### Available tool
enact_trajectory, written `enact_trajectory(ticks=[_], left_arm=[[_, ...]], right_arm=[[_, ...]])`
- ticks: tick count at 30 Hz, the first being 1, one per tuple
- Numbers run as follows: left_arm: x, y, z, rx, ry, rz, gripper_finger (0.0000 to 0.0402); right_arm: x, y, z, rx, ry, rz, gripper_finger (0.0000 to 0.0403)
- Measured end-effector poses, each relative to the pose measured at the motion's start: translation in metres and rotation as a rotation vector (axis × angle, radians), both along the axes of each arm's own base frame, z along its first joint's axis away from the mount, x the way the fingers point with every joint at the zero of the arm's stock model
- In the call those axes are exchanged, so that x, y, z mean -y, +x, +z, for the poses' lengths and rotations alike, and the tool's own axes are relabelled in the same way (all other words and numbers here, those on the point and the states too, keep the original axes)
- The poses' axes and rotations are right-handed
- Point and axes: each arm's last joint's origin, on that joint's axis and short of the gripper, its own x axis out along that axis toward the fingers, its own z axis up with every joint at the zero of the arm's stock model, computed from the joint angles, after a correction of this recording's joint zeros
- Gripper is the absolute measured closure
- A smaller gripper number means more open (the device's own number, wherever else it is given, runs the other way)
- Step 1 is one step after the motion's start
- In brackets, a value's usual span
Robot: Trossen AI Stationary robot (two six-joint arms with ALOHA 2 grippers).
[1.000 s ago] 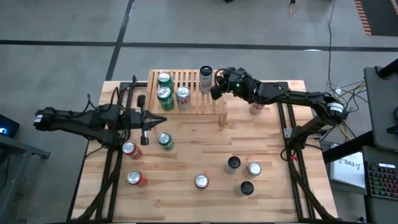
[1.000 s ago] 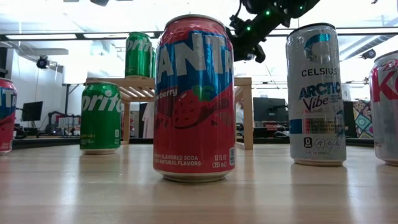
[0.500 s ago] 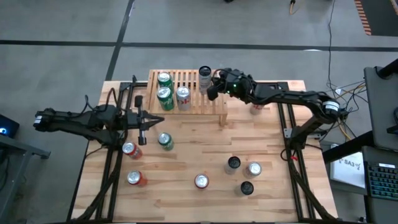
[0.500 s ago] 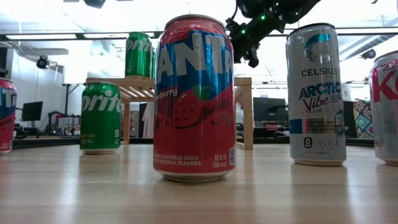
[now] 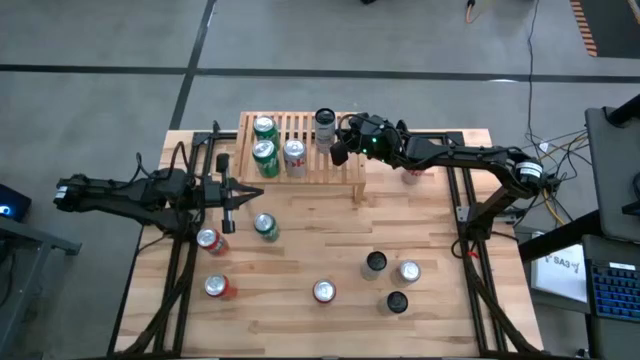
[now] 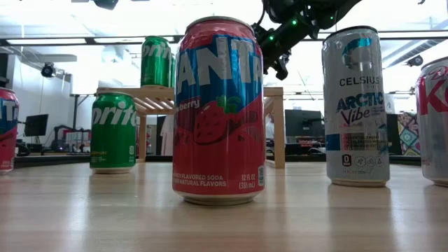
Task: Place canned beverage on shelf
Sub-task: Adjust the soda cans
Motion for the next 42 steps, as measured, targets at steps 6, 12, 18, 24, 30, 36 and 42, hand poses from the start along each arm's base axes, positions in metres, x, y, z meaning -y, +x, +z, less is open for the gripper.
enact_trajectory(ticks=[6, 12, 18, 24, 30, 36, 42], left_arm=[[0.000, 0.000, 0.000, 0.000, 0.000, 0.000, 0.0401], [0.000, 0.000, -0.001, -0.005, -0.001, 0.000, 0.0401], [0.000, 0.001, -0.001, -0.009, 0.001, 0.000, 0.0401], [0.000, 0.001, -0.001, -0.010, 0.001, 0.000, 0.0401], [0.000, 0.001, -0.001, -0.010, 0.001, 0.000, 0.0401], [0.000, 0.001, -0.001, -0.011, 0.001, 0.000, 0.0401], [0.000, 0.001, -0.001, -0.011, 0.001, 0.000, 0.0401]], right_arm=[[-0.001, 0.000, -0.002, -0.021, 0.011, 0.002, 0.0394], [-0.012, 0.000, -0.006, -0.049, 0.059, 0.015, 0.0394], [-0.018, 0.003, -0.004, -0.039, 0.043, 0.019, 0.0394], [-0.017, 0.003, -0.004, -0.041, 0.036, 0.010, 0.0394], [-0.016, 0.002, -0.003, -0.048, 0.009, -0.044, 0.0394], [-0.016, 0.003, -0.002, -0.054, -0.022, -0.030, 0.0394], [-0.016, 0.004, 0.001, -0.030, -0.038, -0.014, 0.0394]])
